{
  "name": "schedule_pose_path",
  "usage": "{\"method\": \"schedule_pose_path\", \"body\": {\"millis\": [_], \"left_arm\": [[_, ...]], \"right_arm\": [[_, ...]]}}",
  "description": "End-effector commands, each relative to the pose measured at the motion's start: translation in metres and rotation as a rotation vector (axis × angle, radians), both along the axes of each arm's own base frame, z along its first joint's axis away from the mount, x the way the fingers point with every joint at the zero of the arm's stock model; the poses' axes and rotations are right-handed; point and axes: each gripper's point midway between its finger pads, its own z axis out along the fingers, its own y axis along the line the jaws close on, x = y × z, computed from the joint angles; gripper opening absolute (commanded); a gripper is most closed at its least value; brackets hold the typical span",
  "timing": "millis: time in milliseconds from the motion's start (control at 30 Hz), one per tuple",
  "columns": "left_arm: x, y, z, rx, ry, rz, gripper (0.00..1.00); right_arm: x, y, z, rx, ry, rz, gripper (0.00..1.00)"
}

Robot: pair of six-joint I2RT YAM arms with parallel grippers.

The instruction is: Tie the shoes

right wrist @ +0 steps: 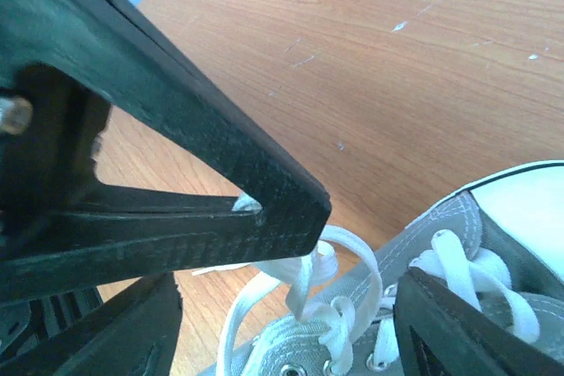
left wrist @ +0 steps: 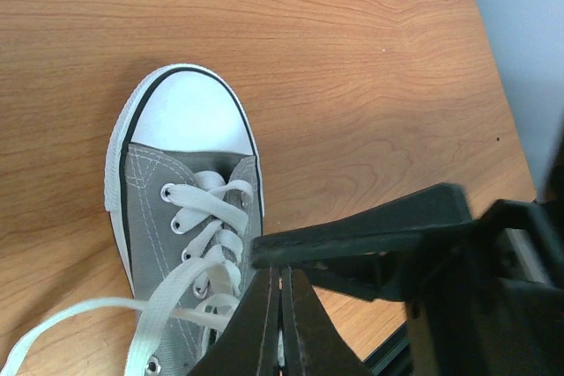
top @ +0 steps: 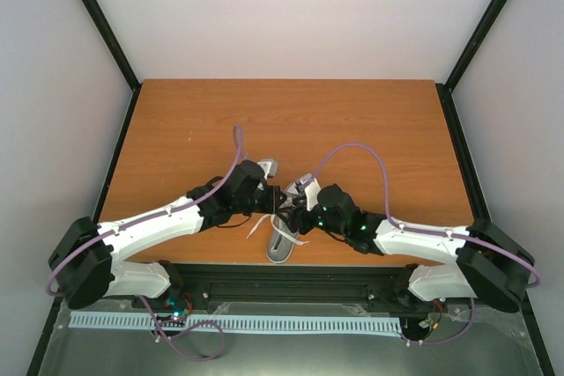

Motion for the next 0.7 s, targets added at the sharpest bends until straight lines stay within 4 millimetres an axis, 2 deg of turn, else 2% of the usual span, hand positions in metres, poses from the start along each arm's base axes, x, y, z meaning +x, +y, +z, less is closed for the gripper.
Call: {"method": "schedule_pose_path", "body": {"millis": [0,67,167,333,667], "left_arm": [[0.002,0.003,-0.001,0.01,-0.027,-0.012,0.01],[-0.001,0.005,-0.005,0.019,-0.029,-0.024,0.01],[-0.005,0.007,-0.011,0.028,-0.022,-0.039,0.01],[-0.01,0.007,-0.012,0.017,-0.013,-0.053,0.01],[-0.012,0.009,-0.002,0.003,-0.035,-0.059,0.01]], "right_arm": [[-0.013,-0.013,-0.006,-0.052,0.0,-0.031,0.68],[-0.026,-0.012,-0.017,-0.071,0.02,-0.026,0.67],[-0.042,-0.008,-0.033,-0.096,0.042,-0.01,0.55],[-0.045,-0.005,-0.049,-0.15,0.052,0.002,0.38],[-0.048,-0.006,-0.055,-0.191,0.024,0.029,0.32]]}}
